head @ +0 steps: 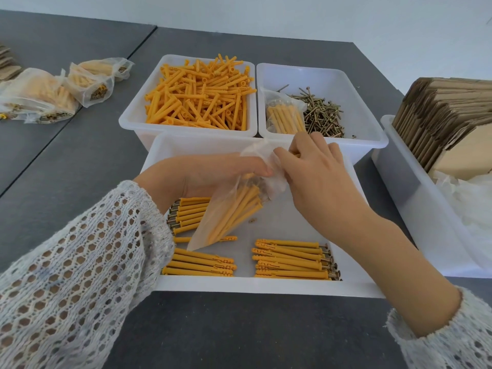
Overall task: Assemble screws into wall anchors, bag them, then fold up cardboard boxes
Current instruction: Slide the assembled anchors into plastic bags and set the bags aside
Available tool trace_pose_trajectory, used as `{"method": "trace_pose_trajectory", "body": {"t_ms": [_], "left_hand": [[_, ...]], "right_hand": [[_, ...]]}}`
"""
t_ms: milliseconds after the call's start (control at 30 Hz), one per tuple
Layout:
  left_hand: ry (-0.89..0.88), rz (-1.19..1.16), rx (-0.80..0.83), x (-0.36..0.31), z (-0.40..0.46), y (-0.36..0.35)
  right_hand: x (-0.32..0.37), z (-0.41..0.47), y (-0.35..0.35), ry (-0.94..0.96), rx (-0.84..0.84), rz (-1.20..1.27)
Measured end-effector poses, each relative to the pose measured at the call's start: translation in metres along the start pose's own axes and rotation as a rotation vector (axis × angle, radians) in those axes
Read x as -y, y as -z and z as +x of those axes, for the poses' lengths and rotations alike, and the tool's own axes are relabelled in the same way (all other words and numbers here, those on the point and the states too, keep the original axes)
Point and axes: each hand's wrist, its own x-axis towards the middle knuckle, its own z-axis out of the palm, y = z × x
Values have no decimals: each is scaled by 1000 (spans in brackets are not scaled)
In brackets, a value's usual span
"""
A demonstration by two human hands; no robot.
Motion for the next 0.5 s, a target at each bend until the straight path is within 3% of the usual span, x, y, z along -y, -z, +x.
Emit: {"method": "trace_pose_trajectory", "body": {"t_ms": [333,500], "left_hand": [[33,49,92,0,-4,-5],[49,101,116,1,1,-8]], "right_hand": [[-3,-4,-1,62,26,641],[0,-7,0,37,78,818]]}}
